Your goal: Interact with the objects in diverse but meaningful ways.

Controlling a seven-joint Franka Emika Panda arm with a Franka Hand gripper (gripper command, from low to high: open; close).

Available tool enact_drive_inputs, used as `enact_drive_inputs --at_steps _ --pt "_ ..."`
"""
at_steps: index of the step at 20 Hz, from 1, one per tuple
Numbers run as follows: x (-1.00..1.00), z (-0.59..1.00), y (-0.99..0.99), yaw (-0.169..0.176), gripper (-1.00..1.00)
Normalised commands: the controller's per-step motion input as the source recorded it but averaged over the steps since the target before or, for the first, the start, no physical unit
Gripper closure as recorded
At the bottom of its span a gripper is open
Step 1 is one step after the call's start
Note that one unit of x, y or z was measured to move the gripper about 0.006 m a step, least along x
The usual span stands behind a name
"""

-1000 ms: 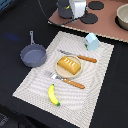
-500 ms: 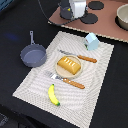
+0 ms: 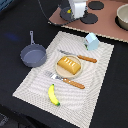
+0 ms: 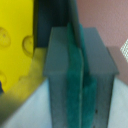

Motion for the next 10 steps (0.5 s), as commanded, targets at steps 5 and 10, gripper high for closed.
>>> enact_drive_inputs --at_steps 5,10 --pt "-0.21 1.00 0.27 0.078 1.00" --pt "0.27 0.59 0.07 0.026 1.00"
